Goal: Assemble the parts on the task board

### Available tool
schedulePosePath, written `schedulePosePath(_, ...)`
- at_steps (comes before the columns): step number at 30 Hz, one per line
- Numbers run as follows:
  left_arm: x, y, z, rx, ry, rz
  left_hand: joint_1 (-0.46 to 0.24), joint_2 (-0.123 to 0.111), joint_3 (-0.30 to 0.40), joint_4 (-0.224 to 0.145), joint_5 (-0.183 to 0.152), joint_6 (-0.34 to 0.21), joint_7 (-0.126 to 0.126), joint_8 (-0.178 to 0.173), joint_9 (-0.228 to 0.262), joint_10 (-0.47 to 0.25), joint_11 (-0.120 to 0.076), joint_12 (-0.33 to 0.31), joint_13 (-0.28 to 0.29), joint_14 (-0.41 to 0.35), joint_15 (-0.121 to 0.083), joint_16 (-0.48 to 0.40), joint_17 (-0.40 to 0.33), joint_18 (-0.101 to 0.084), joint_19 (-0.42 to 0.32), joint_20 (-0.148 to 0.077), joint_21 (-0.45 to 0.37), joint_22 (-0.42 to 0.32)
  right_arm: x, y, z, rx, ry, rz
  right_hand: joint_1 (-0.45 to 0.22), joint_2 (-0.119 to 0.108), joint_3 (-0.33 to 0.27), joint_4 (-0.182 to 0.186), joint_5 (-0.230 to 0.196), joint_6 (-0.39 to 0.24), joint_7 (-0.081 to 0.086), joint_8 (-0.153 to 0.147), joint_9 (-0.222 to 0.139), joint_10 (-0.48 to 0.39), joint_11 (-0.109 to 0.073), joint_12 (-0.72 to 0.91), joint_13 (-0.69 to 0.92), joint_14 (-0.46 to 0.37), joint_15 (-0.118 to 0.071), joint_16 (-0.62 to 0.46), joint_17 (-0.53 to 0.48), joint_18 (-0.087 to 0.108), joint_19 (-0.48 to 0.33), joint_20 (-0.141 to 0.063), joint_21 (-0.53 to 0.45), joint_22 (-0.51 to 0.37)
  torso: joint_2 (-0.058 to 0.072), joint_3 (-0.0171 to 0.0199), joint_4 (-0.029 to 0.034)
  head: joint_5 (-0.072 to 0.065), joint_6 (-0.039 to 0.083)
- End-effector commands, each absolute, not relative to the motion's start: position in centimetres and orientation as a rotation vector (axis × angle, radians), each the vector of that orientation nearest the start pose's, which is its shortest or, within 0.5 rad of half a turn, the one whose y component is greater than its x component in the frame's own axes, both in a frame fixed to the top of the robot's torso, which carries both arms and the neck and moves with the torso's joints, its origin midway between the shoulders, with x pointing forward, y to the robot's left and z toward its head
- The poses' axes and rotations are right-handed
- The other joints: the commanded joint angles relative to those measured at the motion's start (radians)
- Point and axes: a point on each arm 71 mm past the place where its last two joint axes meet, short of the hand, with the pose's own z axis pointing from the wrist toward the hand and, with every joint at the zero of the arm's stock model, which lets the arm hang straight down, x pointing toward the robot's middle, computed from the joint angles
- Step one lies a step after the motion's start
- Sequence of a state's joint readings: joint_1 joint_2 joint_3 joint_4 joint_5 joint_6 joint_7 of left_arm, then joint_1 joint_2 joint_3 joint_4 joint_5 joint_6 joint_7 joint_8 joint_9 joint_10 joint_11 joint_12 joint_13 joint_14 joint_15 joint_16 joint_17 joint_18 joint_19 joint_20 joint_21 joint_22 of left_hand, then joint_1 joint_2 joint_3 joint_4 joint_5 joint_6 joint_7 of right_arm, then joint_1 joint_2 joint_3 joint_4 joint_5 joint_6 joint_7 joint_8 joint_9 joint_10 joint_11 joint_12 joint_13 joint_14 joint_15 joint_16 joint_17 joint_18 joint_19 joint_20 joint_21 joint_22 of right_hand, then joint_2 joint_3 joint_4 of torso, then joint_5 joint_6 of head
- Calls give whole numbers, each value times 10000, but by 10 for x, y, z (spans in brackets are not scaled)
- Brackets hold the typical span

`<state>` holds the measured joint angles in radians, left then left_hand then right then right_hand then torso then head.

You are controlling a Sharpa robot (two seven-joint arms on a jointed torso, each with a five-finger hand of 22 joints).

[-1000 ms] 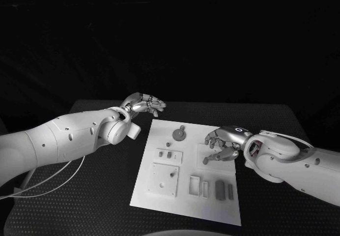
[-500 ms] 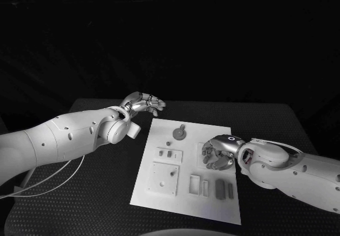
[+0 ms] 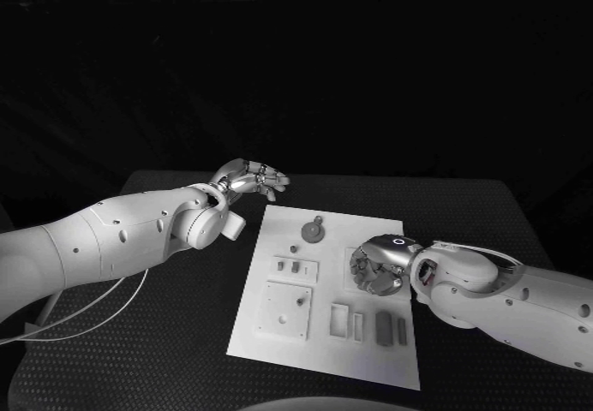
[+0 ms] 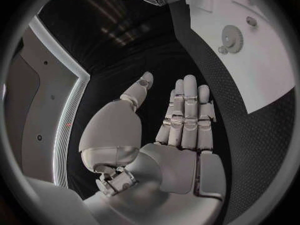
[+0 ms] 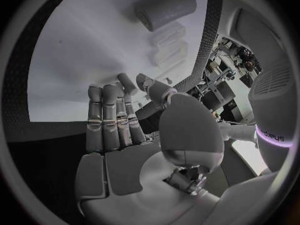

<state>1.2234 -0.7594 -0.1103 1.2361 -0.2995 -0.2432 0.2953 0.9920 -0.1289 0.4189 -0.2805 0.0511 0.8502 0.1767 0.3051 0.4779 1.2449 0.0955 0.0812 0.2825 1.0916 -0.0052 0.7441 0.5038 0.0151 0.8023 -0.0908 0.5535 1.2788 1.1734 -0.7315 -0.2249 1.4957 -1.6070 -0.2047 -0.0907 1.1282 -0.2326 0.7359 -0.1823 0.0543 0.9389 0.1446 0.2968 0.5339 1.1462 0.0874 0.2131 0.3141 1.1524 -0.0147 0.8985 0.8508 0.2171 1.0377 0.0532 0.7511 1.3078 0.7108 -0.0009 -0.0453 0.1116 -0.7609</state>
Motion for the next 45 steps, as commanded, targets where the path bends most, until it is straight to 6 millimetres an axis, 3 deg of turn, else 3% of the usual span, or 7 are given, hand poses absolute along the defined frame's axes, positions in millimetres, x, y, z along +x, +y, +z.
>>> schedulePosePath(1, 531, 247, -209, -8496, 15899, -12614, 47, 68, 6, 73, -15, -57, -20, 19, -13, -52, -7, -34, -1, 50, 37, -39, 13, -81, 49, -79, -52, 12, 442, -147, -272, -5347, 18788, 6320, 25, 185, 86, -21, -50, 118, -33, 63, 20, 124, -31, 77, 9, 4, -101, 49, 20, 447, 39, -45, 64, 220, 2, 1, 8, 1, -12)
schedulePosePath(12, 531, 247, -209, -8502, 15908, -12609, 35, 74, 4, 83, -15, -58, -20, 21, -14, -59, -4, -35, -2, 51, 38, -43, 21, -82, 51, -79, -58, 16, 444, -146, -272, -5417, 18498, 6166, 26, 690, 458, -170, -50, 421, -155, 177, 34, 429, -148, 158, 39, 115, -214, 135, 54, 447, 148, -117, 213, 217, -1, -5, 3, 2, -33)
schedulePosePath(17, 531, 248, -209, -8508, 15903, -12595, 33, 76, 3, 85, -15, -58, -20, 21, -14, -61, -4, -35, -2, 51, 38, -45, 25, -82, 51, -79, -60, 19, 444, -145, -271, -5419, 18346, 6123, 79, 959, 820, -482, -24, 714, -256, 279, 55, 711, -250, 246, 87, 257, -312, 231, 102, 447, 274, -180, 367, 221, 0, -5, 7, 0, -46)
schedulePosePath(39, 532, 250, -209, -8518, 15884, -12565, 34, 77, 4, 86, -15, -64, -19, 22, -17, -72, -2, -37, -2, 53, 38, -55, 42, -81, 54, -81, -71, 28, 445, -152, -268, -5073, 18078, 6280, -112, 978, 1206, -660, 61, 981, -352, 345, 122, 982, -351, 322, 185, 424, -408, 322, 176, 446, 429, -256, 571, 211, -1, 6, -2, 11, -44)
schedulePosePath(45, 532, 250, -209, -8520, 15881, -12556, 34, 78, 4, 86, -15, -67, -18, 22, -19, -74, -1, -36, -2, 53, 37, -58, 48, -80, 55, -82, -75, 32, 442, -154, -263, -4946, 17976, 6475, -149, 955, 1227, -669, 65, 1007, -362, 353, 137, 1011, -362, 331, 200, 442, -419, 328, 185, 446, 446, -267, 594, 210, -8, -6, 3, 4, -43)
